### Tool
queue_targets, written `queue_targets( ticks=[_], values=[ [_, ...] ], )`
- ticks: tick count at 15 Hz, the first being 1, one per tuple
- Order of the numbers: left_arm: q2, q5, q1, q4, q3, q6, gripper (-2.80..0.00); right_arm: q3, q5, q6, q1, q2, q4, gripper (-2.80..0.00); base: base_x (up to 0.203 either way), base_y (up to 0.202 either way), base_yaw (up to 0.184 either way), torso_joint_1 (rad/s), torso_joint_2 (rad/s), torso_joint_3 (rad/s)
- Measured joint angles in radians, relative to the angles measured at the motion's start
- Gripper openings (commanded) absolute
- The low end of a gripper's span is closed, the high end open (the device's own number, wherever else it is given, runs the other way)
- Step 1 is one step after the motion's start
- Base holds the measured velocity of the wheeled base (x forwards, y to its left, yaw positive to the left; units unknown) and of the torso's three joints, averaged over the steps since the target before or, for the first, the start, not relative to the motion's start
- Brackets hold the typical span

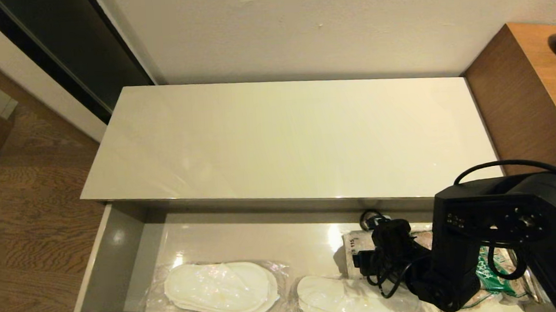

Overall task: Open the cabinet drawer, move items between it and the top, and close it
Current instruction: Take out the tissue from the drawer

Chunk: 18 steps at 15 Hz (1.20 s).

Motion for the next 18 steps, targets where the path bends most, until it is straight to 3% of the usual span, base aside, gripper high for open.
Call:
queue_targets(
  ticks=[2, 3, 18],
  values=[
    [0.0, 0.0, 0.001, 0.0, 0.0, 0.0, -2.8, -0.002, 0.0, -0.002, 0.008, 0.003, 0.003, 0.0, 0.0, 0.0, 0.0, 0.0, 0.0, 0.0],
    [0.0, 0.0, 0.001, 0.0, 0.0, 0.0, -2.8, -0.003, 0.0, -0.001, 0.011, 0.004, 0.004, -2.8, 0.0, 0.0, 0.0, 0.0, 0.0, 0.0],
    [0.0, 0.0, 0.0, 0.0, 0.0, 0.0, -2.8, 0.019, -0.001, 0.005, 0.014, -0.004, 0.001, -2.8, 0.0, 0.0, 0.0, 0.0, 0.0, 0.0]
  ],
)
